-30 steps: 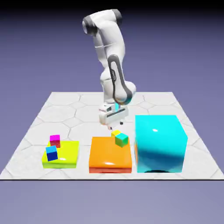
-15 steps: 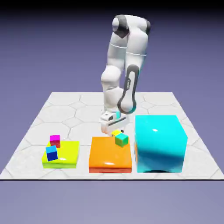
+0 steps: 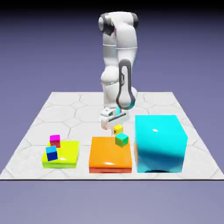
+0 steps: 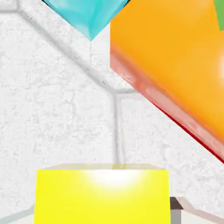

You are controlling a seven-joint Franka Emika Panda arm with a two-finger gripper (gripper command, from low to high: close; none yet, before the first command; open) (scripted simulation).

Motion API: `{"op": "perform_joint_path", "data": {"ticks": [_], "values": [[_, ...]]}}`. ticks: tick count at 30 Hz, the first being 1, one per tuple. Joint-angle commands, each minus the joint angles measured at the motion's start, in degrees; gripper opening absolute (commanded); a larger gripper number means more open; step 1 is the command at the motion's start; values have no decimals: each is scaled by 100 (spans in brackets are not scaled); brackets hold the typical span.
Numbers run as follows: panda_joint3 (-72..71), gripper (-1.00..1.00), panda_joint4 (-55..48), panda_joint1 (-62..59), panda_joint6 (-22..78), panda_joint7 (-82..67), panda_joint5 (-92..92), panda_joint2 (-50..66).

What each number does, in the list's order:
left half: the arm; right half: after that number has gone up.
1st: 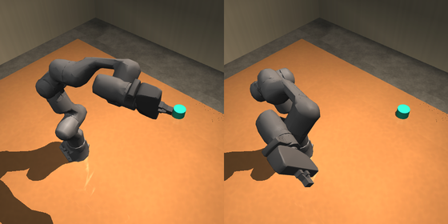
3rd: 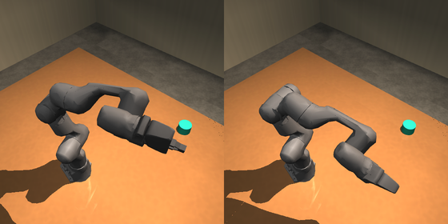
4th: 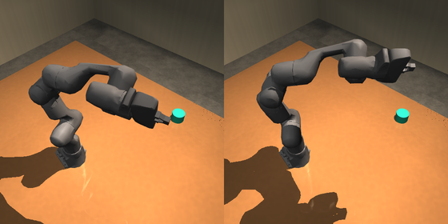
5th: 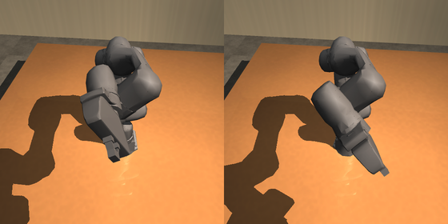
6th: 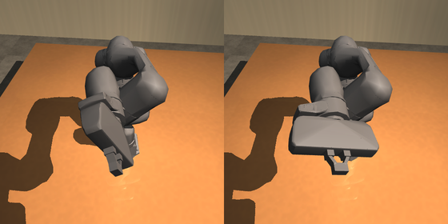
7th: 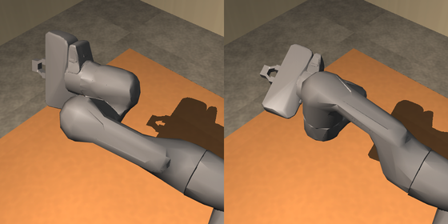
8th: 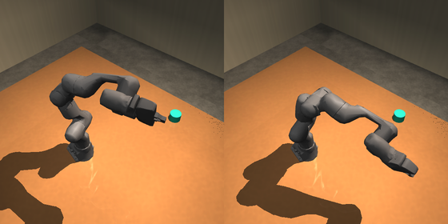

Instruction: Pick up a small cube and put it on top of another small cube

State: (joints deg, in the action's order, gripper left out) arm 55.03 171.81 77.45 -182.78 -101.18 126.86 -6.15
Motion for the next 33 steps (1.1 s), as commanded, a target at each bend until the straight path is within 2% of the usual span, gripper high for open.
{"op": "perform_joint_path", "data": {"ticks": [1,4,13,17,33], "values": [[42,-100,13,-23,-194,-70,-18,-208],[167,-100,51,-92,-768,-296,-57,-830],[-1613,-100,-524,-1281,-495,1126,-1600,-1321],[-1428,-100,-762,-1743,-390,1392,-2381,-966],[-2329,-100,-973,-3427,1311,3166,-6368,-1188]]}}
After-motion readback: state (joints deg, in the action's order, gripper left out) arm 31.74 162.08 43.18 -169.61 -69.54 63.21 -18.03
